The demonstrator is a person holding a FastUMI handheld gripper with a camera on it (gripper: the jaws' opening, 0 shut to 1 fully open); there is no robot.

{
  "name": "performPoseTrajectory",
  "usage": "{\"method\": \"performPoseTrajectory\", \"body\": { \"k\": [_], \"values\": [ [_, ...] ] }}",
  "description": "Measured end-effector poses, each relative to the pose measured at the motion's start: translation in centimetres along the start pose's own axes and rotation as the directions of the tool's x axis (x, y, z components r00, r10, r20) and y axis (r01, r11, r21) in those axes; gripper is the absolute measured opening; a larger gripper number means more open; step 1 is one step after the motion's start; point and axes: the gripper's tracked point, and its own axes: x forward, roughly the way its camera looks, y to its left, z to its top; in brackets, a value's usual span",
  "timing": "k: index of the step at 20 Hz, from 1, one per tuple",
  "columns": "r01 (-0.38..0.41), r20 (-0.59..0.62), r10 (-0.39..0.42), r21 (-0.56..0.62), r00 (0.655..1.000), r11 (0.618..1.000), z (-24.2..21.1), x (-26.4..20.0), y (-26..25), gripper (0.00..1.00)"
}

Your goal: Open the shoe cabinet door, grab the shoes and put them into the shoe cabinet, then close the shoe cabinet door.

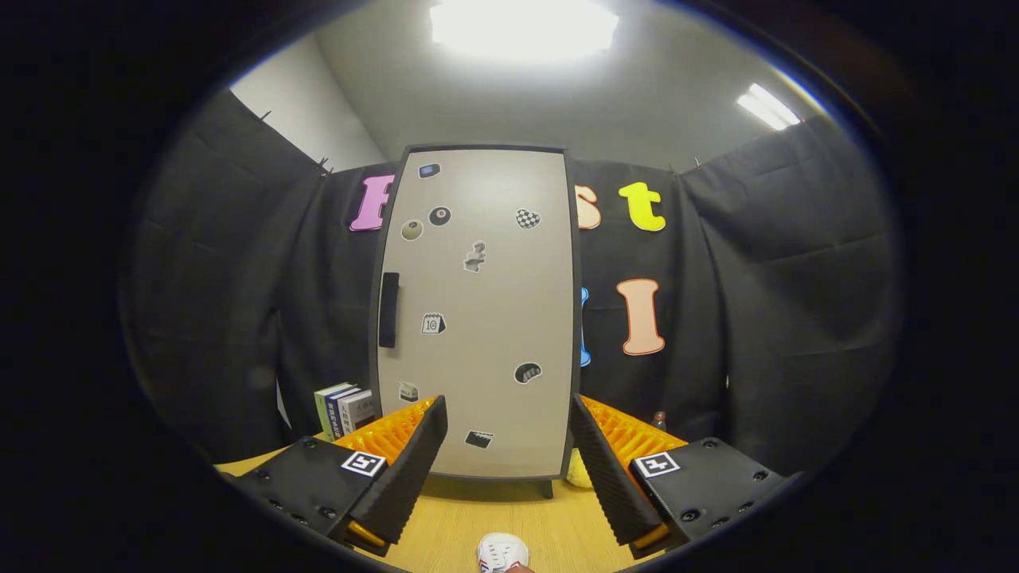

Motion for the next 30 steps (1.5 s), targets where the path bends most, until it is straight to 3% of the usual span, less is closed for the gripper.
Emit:
{"method": "performPoseTrajectory", "body": {
  "k": [18,28,30],
  "values": [
    [-0.201,0.008,0.201,-0.024,0.98,0.979,5.2,17.0,16.2,0.97],
    [-0.179,-0.02,0.179,-0.034,0.984,0.983,3.9,24.2,19.2,0.97],
    [-0.177,-0.035,0.175,-0.045,0.984,0.983,3.4,25.7,19.7,0.93]
  ]
}}
